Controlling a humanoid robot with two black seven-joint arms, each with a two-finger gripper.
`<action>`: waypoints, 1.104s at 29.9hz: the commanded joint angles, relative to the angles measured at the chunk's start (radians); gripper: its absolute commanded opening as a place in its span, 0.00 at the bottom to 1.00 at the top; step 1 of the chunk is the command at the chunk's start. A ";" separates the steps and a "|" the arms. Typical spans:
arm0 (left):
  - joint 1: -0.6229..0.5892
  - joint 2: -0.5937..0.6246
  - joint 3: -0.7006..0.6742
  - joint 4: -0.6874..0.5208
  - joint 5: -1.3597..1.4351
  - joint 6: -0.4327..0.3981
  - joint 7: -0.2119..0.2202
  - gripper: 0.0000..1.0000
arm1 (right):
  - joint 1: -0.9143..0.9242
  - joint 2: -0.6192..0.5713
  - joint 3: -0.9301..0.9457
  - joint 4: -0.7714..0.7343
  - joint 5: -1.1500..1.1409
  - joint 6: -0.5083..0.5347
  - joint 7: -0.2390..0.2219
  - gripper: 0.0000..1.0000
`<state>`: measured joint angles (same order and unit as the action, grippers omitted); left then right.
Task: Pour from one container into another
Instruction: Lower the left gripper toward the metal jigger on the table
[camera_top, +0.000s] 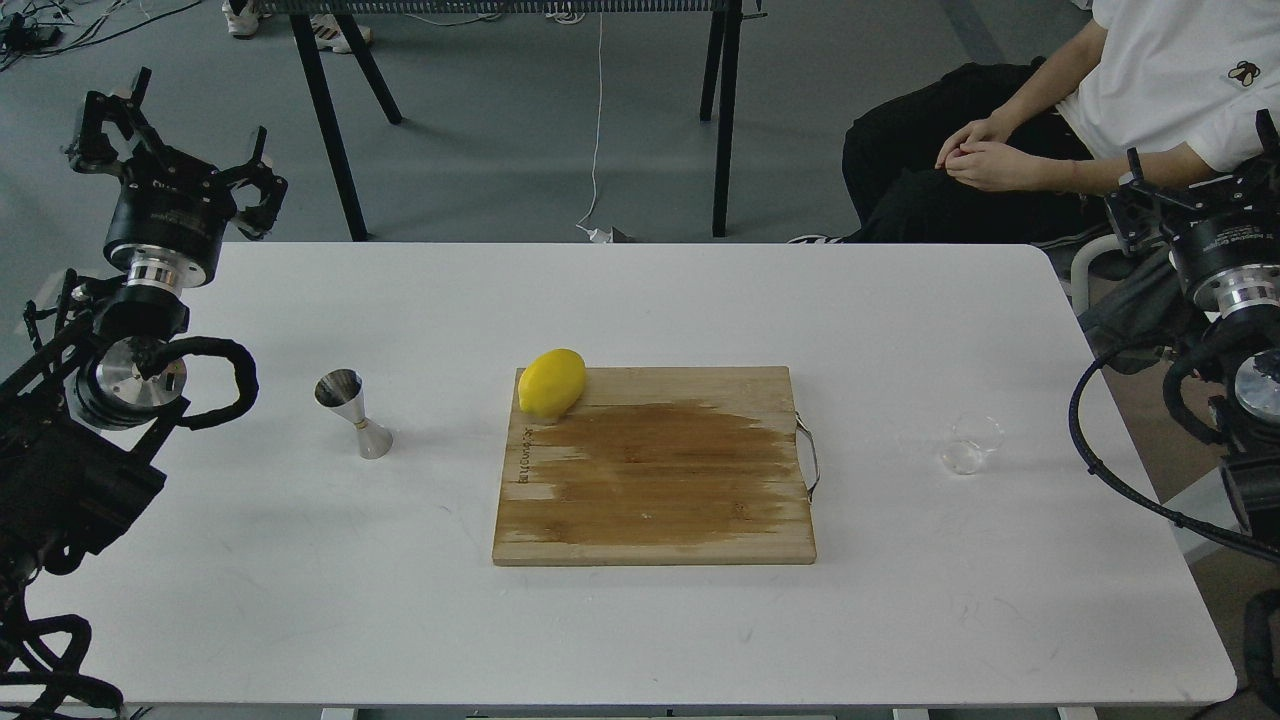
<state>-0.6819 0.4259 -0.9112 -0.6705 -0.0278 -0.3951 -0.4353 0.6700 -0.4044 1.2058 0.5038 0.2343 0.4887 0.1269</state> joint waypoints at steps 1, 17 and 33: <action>-0.010 -0.006 0.000 -0.012 0.002 0.021 -0.011 1.00 | 0.000 0.002 0.001 0.004 0.000 0.000 0.000 1.00; 0.088 0.207 0.100 -0.365 0.218 -0.022 -0.006 1.00 | -0.006 -0.004 0.003 -0.060 0.000 0.000 0.007 1.00; 0.419 0.516 0.110 -0.888 1.024 0.455 -0.016 0.98 | -0.036 -0.017 0.006 -0.065 0.010 0.000 0.003 1.00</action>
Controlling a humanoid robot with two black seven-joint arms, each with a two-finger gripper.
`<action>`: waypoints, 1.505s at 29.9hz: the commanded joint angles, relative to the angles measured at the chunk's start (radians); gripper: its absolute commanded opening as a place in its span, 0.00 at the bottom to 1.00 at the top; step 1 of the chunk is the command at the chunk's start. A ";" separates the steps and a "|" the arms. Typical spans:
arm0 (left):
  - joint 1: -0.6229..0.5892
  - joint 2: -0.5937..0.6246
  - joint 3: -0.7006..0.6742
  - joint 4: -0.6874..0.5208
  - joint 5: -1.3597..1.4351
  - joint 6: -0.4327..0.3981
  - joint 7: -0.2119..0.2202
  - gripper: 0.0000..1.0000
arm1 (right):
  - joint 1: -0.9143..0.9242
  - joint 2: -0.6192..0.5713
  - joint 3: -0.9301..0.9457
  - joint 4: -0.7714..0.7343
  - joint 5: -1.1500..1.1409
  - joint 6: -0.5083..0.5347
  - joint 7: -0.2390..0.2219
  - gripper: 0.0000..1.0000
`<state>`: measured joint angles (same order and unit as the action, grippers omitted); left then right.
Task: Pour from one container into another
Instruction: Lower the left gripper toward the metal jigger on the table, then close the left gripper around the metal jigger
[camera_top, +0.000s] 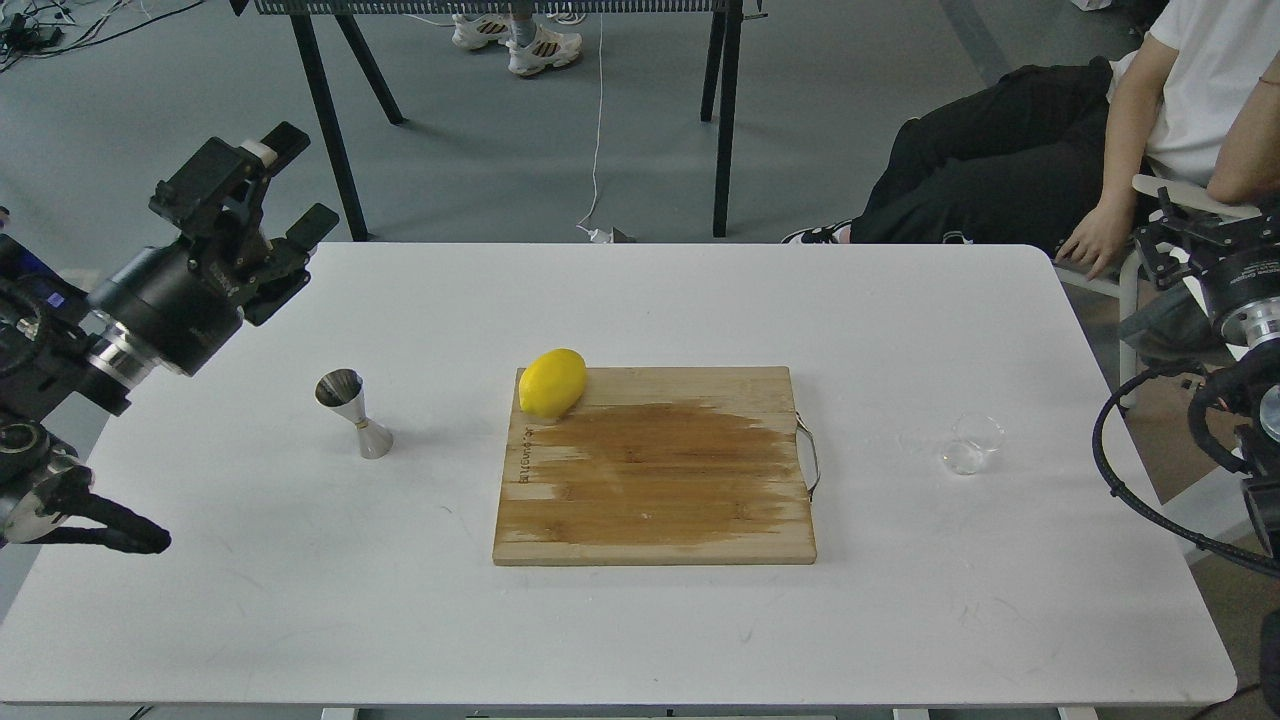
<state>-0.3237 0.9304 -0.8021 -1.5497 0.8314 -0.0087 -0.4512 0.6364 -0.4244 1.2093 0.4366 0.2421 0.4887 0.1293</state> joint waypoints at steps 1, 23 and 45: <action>0.089 0.011 0.001 -0.006 0.232 0.100 0.005 0.96 | -0.003 0.003 0.003 0.002 0.002 0.000 0.001 1.00; 0.209 -0.298 -0.002 0.566 1.350 0.423 0.164 0.86 | -0.003 0.001 0.000 0.002 0.002 0.000 -0.007 1.00; 0.060 -0.541 0.001 0.855 1.350 0.455 0.160 0.78 | 0.006 -0.002 0.000 0.002 0.002 0.000 -0.007 1.00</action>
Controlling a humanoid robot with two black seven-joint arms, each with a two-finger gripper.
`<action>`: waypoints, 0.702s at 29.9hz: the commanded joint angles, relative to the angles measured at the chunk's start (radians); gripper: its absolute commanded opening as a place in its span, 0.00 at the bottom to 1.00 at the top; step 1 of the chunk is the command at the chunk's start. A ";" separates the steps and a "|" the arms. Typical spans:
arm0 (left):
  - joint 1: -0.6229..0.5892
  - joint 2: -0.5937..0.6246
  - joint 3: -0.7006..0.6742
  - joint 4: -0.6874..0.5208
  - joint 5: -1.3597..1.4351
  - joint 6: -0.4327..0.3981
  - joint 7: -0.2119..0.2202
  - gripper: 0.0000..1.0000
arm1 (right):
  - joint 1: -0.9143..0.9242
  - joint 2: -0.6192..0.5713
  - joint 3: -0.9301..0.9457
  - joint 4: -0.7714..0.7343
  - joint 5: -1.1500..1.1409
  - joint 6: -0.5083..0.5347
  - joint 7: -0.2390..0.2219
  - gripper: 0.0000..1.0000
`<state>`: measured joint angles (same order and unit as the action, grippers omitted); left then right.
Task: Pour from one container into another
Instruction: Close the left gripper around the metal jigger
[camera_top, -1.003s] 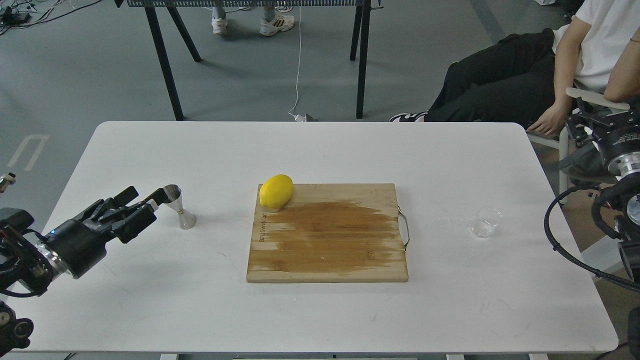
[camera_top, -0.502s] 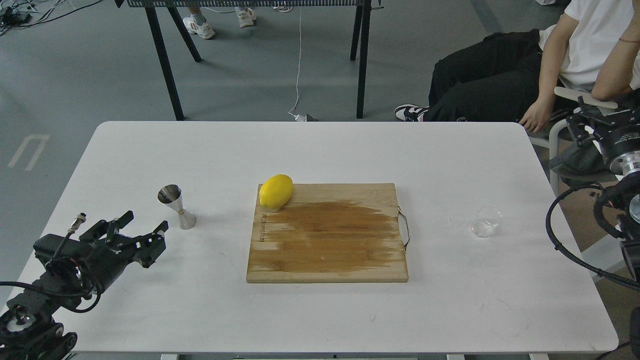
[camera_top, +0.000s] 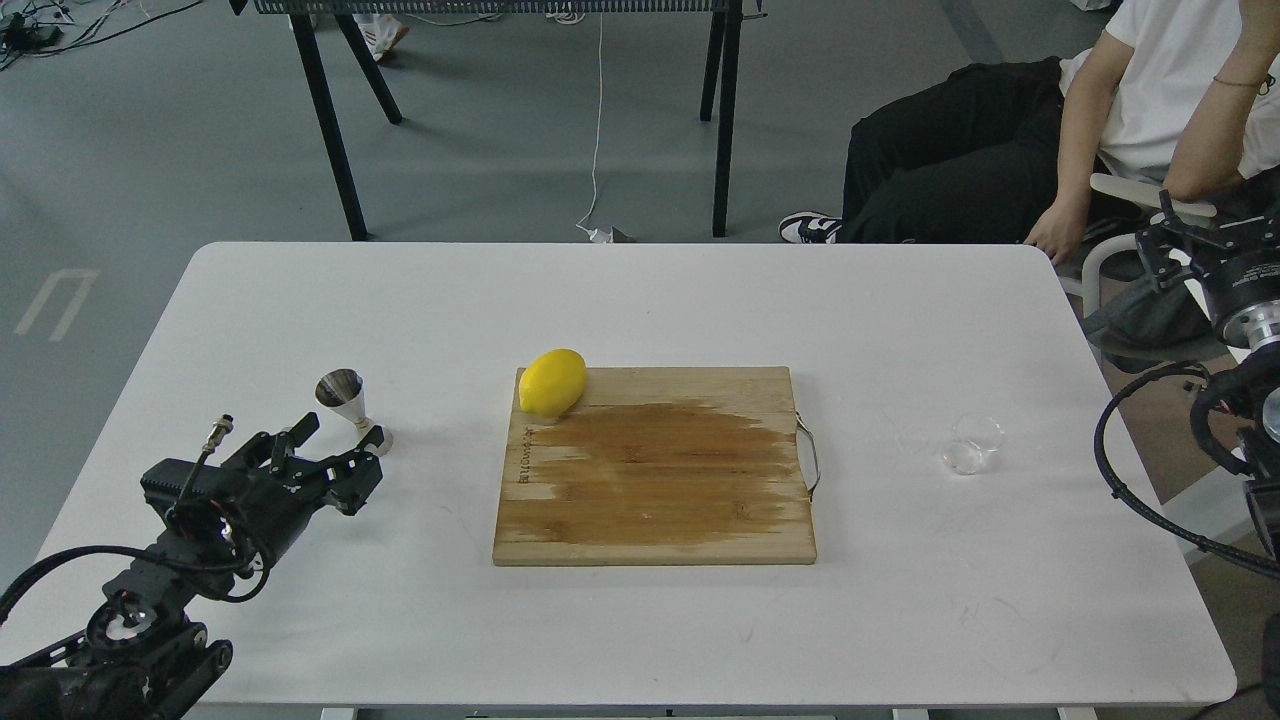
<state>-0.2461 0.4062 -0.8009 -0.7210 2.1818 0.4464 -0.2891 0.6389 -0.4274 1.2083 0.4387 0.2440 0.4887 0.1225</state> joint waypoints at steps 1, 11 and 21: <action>-0.025 -0.021 0.000 0.032 0.000 0.000 -0.002 0.77 | 0.005 0.001 0.000 0.000 0.000 0.000 0.000 1.00; -0.061 -0.053 0.000 0.077 0.000 0.000 0.004 0.54 | 0.008 -0.001 0.011 -0.006 0.000 0.000 0.000 1.00; -0.061 -0.050 0.019 0.077 0.000 0.006 0.004 0.29 | 0.008 -0.001 0.017 -0.008 0.000 0.000 0.000 1.00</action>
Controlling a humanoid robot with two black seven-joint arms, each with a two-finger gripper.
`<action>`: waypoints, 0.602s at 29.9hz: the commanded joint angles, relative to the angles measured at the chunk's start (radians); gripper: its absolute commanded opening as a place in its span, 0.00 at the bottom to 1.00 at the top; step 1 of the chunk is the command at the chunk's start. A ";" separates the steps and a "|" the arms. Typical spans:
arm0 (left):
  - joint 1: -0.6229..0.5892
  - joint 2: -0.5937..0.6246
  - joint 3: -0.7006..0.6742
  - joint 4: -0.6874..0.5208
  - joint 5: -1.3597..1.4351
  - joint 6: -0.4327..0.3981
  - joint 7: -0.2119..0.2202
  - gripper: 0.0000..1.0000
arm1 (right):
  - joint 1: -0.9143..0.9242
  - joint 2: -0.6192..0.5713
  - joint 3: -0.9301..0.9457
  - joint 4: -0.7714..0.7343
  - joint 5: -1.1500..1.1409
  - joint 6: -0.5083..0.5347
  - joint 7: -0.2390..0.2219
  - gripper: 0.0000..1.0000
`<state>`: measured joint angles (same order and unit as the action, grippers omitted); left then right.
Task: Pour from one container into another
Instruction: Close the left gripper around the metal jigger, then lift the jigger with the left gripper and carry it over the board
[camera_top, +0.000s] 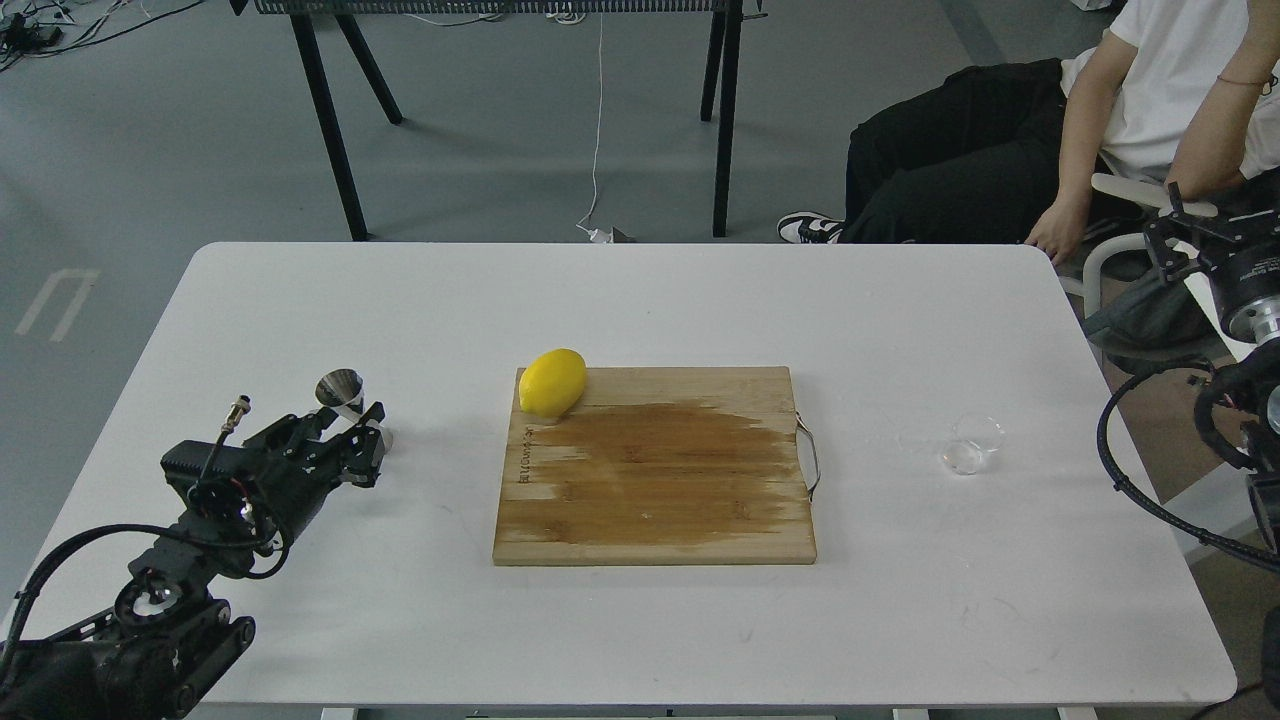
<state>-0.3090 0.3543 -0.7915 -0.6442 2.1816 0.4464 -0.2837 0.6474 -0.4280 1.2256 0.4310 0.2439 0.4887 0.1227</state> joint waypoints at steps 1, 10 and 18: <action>0.002 0.002 0.012 0.000 0.000 0.008 -0.002 0.27 | 0.000 0.000 0.000 0.000 0.000 0.000 0.000 1.00; -0.013 -0.002 0.011 -0.015 0.000 0.037 0.000 0.13 | 0.000 0.000 0.000 0.000 0.000 0.000 0.000 1.00; -0.117 0.077 0.011 -0.165 0.000 0.042 0.000 0.12 | -0.005 -0.017 0.008 0.000 0.000 0.000 0.003 1.00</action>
<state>-0.3899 0.3982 -0.7822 -0.7204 2.1816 0.4884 -0.2834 0.6469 -0.4385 1.2309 0.4310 0.2439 0.4887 0.1257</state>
